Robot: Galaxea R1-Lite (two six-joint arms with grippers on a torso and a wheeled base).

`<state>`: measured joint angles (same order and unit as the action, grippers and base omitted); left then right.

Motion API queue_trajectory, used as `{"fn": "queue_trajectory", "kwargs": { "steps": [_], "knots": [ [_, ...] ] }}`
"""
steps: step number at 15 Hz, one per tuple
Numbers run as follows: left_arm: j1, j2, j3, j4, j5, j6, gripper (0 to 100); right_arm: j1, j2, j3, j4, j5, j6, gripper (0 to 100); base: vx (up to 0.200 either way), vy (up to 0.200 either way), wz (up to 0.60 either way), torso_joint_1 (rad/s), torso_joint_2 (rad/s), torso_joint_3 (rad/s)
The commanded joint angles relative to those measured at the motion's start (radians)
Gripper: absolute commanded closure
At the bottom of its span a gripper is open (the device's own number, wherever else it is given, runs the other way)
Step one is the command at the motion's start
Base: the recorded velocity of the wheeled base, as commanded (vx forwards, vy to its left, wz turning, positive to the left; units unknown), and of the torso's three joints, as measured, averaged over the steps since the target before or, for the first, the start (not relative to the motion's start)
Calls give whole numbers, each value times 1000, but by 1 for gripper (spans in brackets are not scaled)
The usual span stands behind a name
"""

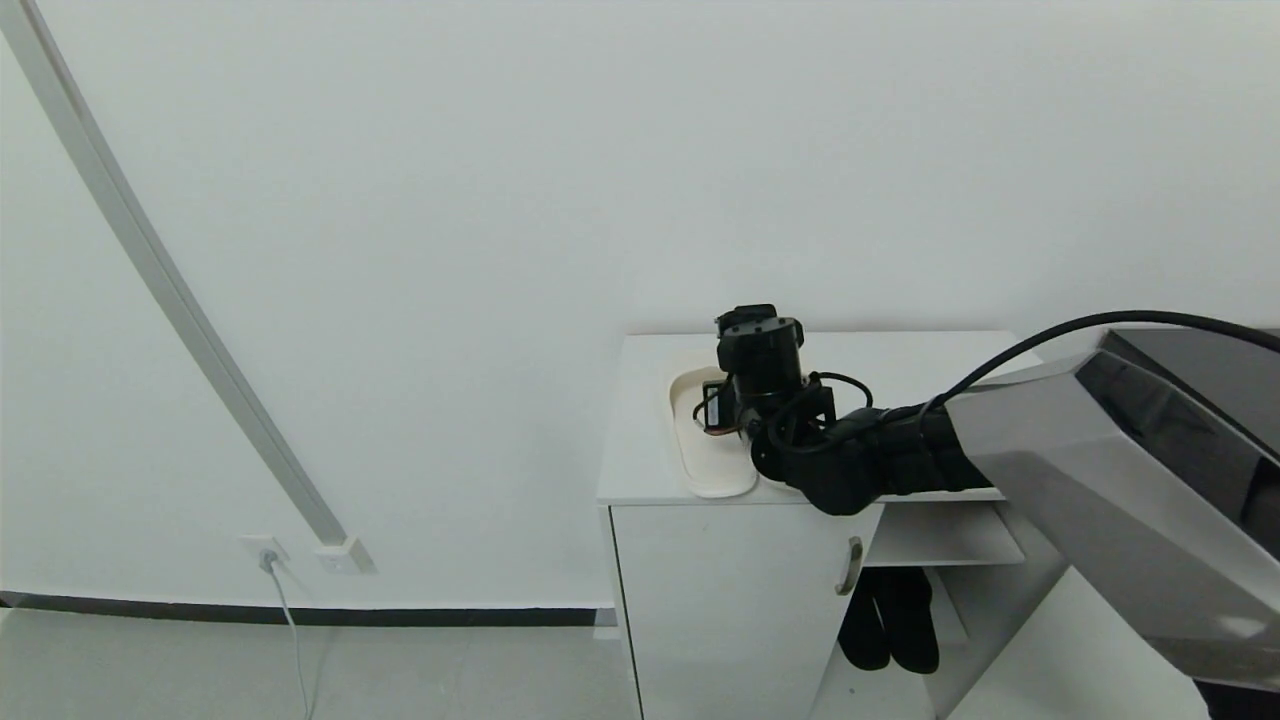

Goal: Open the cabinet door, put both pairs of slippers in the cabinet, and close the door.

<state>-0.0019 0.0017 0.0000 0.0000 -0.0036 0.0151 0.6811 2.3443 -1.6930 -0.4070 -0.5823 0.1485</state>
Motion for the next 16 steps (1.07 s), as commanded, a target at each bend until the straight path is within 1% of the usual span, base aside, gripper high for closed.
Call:
{"fn": "queue_trajectory", "kwargs": {
  "steps": [1, 2, 3, 5, 7, 8, 11, 12, 13, 14, 15, 16],
  "knots": [
    [0, 0, 0, 0, -1, 0, 100, 11, -171, 142, -18, 27, -4, 100, 0, 0, 0, 0, 0, 0],
    [0, 0, 0, 0, 1, 0, 100, 15, -207, 180, -22, 39, -6, 100, 0, 0, 0, 0, 0, 0],
    [0, 0, 0, 0, 1, 0, 100, 26, -329, 302, -32, 88, -12, 100, 0, 0, 0, 0, 0, 0],
    [0, 0, 0, 0, -1, 0, 100, 35, -510, 487, -32, 173, -40, 100, 0, 0, 0, 0, 0, 0],
    [0, 0, 0, 0, -1, 0, 100, 35, -665, 633, -21, 251, -83, 100, 0, 0, 0, 0, 0, 0],
    [0, 0, 0, 0, -1, 0, 100, 32, -717, 674, -12, 280, -109, 100, 0, 0, 0, 0, 0, 0],
    [0, 0, 0, 0, -1, 0, 100, 32, -795, 719, 4, 292, -119, 100, 0, 0, 0, 0, 0, 0],
    [0, 0, 0, 0, -1, 0, 100, 32, -826, 731, 42, 320, -136, 100, 0, 0, 0, 0, 0, 0],
    [0, 0, 0, 0, -1, 0, 100, 32, -858, 734, 73, 365, -168, 100, 0, 0, 0, 0, 0, 0],
    [0, 0, 0, 0, -3, 2, 100, 34, -884, 750, 74, 420, -184, 100, 0, 0, 0, 0, 0, 0],
    [0, 0, 0, 0, -4, 5, 100, 32, -915, 782, 68, 490, -195, 100, 0, 0, 0, 0, 0, 0],
    [0, 0, 0, 0, -4, 2, 100, 32, -944, 823, 60, 555, -239, 100, 0, 0, 0, 0, 0, 0]
  ]
}}
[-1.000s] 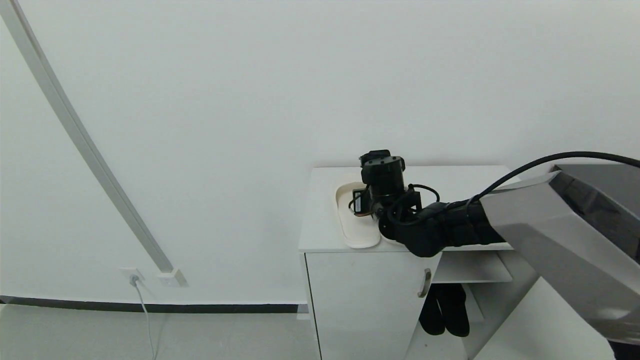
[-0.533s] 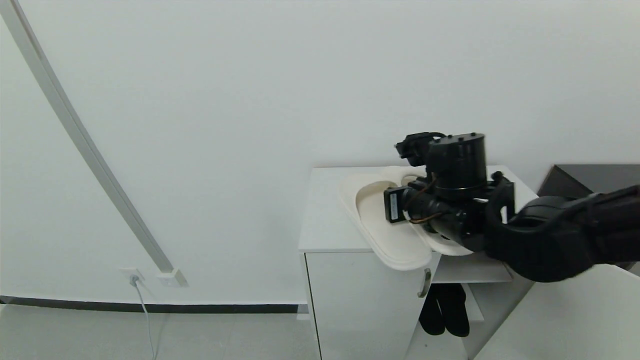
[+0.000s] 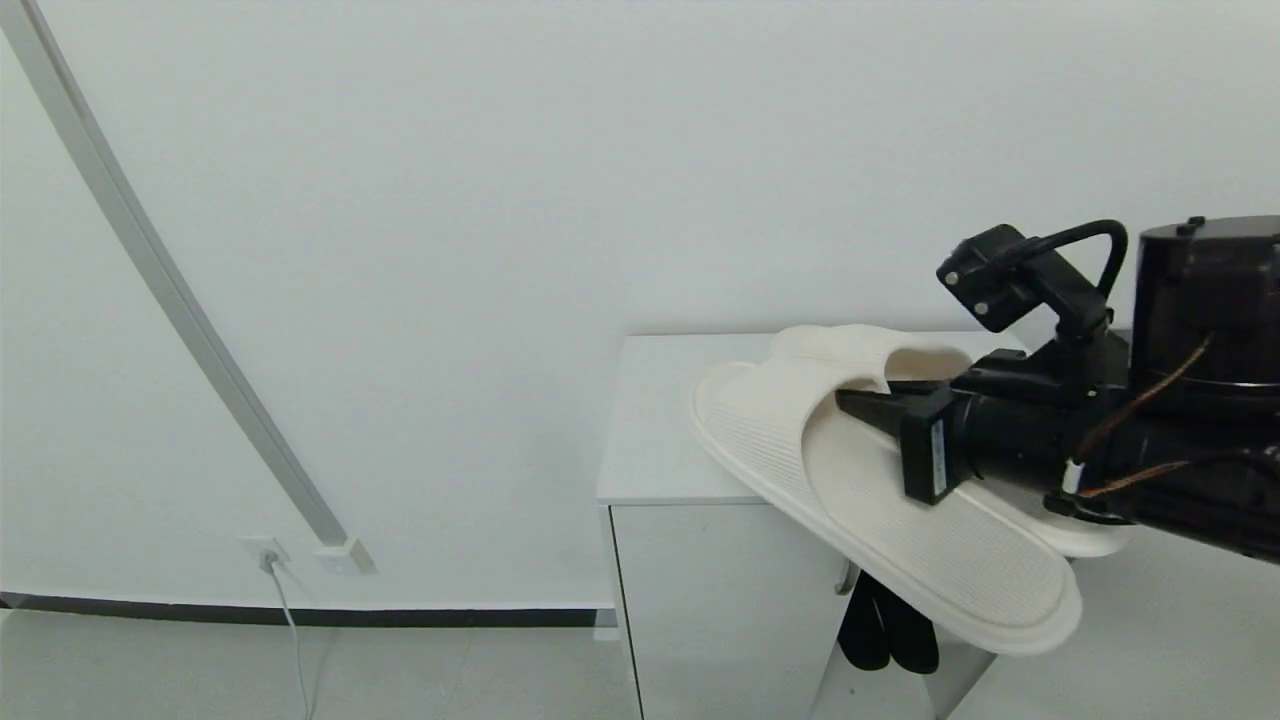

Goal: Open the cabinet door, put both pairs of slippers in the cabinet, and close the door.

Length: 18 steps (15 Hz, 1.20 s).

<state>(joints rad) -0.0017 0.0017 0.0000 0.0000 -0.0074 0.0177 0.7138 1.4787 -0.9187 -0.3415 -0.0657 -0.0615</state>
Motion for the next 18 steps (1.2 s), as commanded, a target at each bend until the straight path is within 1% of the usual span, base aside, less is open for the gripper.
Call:
{"fn": "queue_trajectory", "kwargs": {
  "steps": [1, 4, 5, 7, 10, 12, 18],
  "knots": [
    [0, 0, 0, 0, -2, 2, 100, -1, -92, 92, -16, 81, -69, 100, 0, 0, 0, 0, 0, 0],
    [0, 0, 0, 0, -2, 2, 100, -1, -81, 178, -134, 119, -77, 100, 0, 0, 0, 0, 0, 0],
    [0, 0, 0, 0, -2, 2, 100, -1, -64, 221, -200, 123, -75, 100, 0, 0, 0, 0, 0, 0],
    [0, 0, 0, 0, -2, 2, 100, -1, -52, 273, -260, 153, -78, 100, 0, 0, 0, 0, 0, 0],
    [0, 0, 0, 0, -3, 1, 100, -7, -15, 325, -332, 162, -72, 100, 0, 0, 0, 0, 0, 0],
    [0, 0, 0, 0, -3, 2, 100, -13, 3, 328, -378, 164, -74, 100, 0, 0, 0, 0, 0, 0],
    [0, 0, 0, 0, -3, 1, 100, -11, 22, 339, -383, 162, -72, 100, -200, 0, 0, 2, 2, 3]
  ]
}}
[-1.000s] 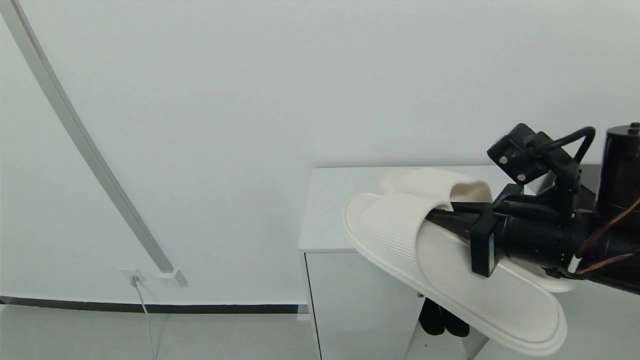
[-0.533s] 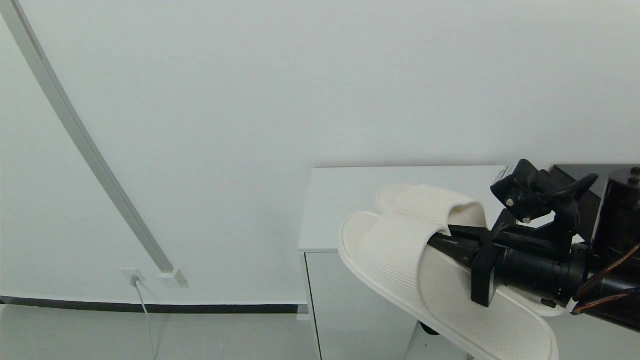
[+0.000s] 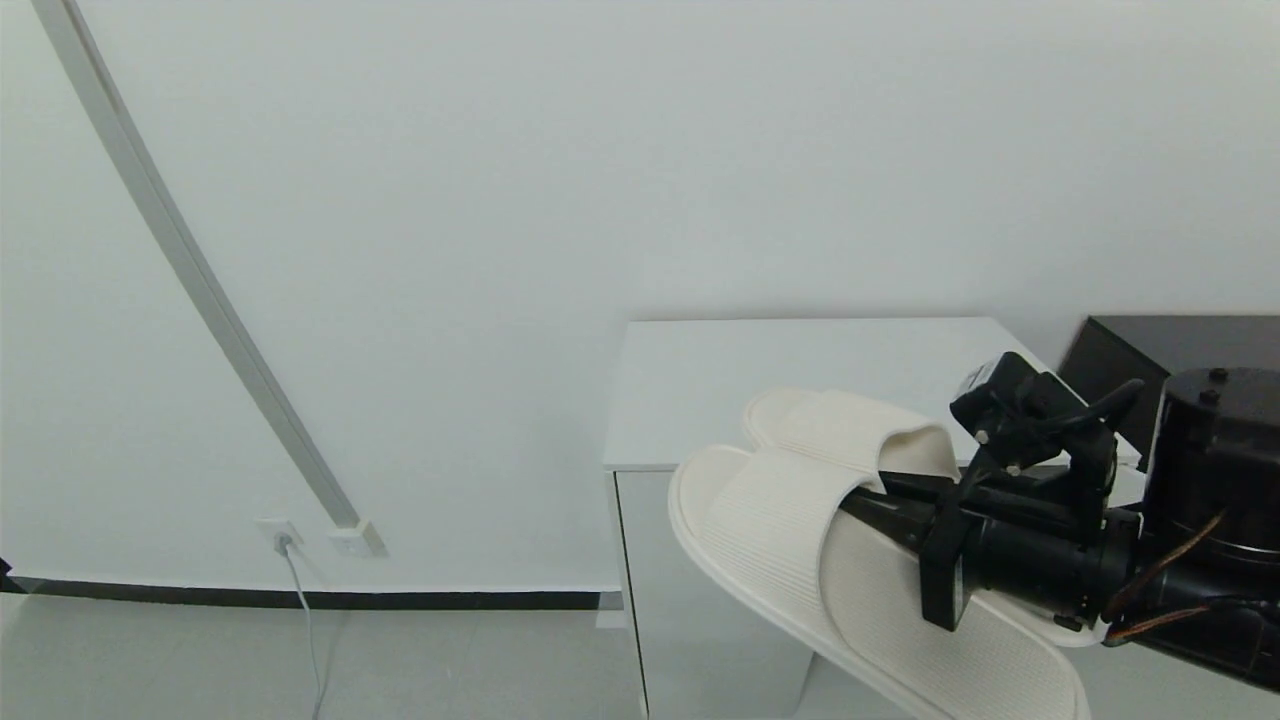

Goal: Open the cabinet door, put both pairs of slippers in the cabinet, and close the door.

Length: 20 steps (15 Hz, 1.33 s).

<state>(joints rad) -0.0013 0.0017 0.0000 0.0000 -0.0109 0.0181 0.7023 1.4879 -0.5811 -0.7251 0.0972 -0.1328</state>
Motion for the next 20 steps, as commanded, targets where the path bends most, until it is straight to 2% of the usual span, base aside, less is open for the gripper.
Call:
{"fn": "queue_trajectory", "kwargs": {
  "steps": [1, 3, 18, 20],
  "knots": [
    [0, 0, 0, 0, 0, -1, 100, 0, 12, 1, 1, -1, -1, 100, -200, 0, 0, -12, 2, 7],
    [0, 0, 0, 0, 0, 0, 100, 2, 14, 1, 4, -2, -1, 100, -200, 0, 0, 2, 2, 7],
    [0, 0, 0, 0, 5, -3, 100, 5, 29, 13, 0, -4, -4, 100, 0, 0, 0, 0, 0, 0],
    [0, 0, 0, 0, 5, -3, 100, 6, 29, 13, 0, -5, -5, 100, 0, -200, 0, 5, -5, 5]
  ]
}}
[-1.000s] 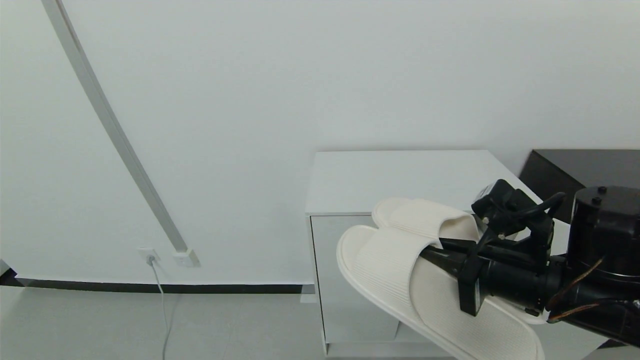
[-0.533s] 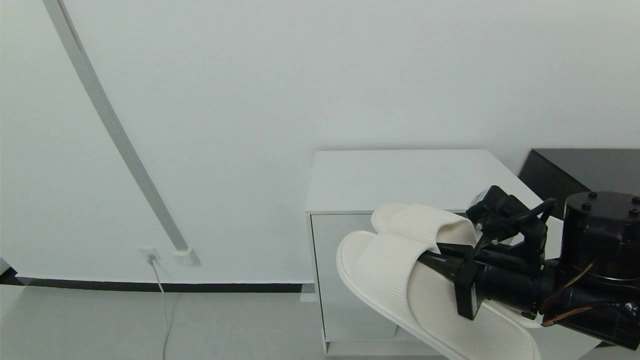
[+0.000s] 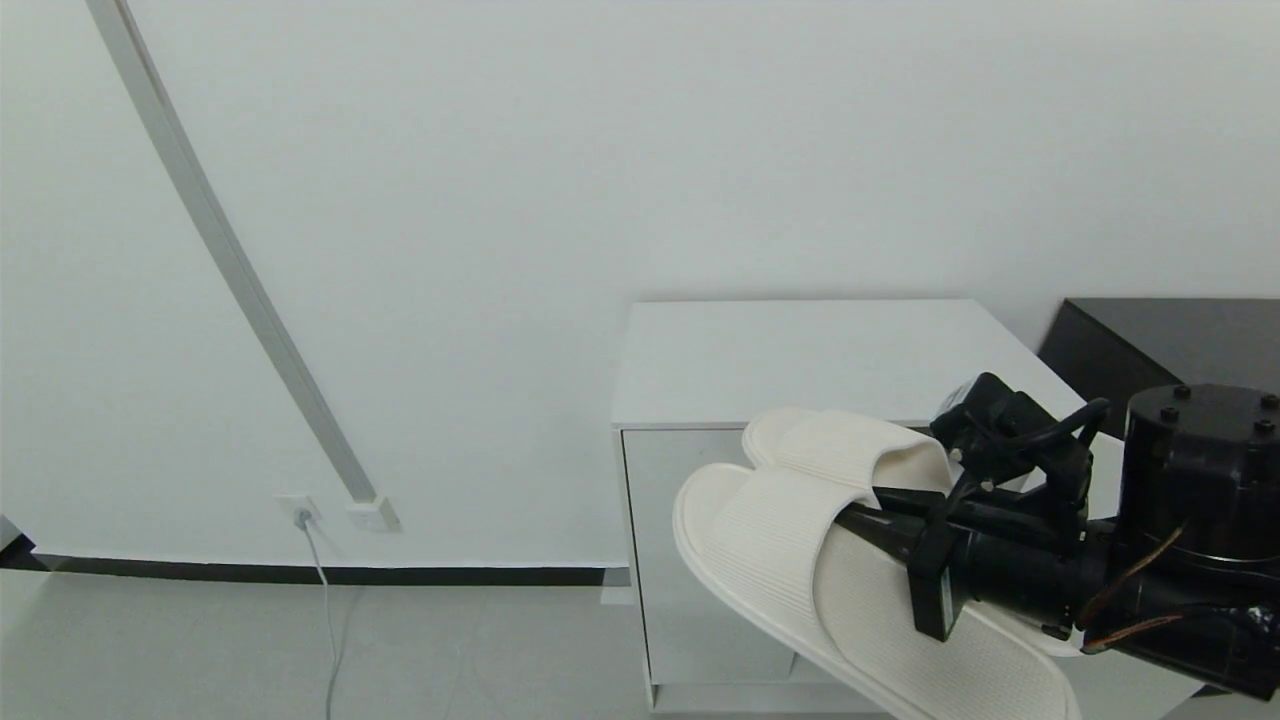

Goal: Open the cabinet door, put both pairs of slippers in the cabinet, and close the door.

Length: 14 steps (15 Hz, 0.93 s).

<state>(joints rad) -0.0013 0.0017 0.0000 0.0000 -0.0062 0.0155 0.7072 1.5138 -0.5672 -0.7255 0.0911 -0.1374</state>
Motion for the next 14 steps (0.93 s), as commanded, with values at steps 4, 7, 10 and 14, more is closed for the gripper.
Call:
{"fn": "queue_trajectory", "kwargs": {
  "steps": [4, 7, 10, 14],
  "knots": [
    [0, 0, 0, 0, -1, 0, 100, 1, 3, 0, 0, -1, -2, 100, 0, -200, 0, 1, 1, 0],
    [0, 0, 0, 0, -1, -2, 100, 1, 3, 3, 0, -1, -2, 100, 0, -200, 0, 5, 4, 1],
    [0, 0, 0, 0, -1, -2, 100, 1, 3, 4, 0, -1, -2, 100, 0, -200, 0, 2, 7, 1],
    [0, 0, 0, 0, -1, -2, 100, 1, 3, 6, 0, -1, -2, 100, 0, -200, 0, 2, 2, 5]
  ]
}}
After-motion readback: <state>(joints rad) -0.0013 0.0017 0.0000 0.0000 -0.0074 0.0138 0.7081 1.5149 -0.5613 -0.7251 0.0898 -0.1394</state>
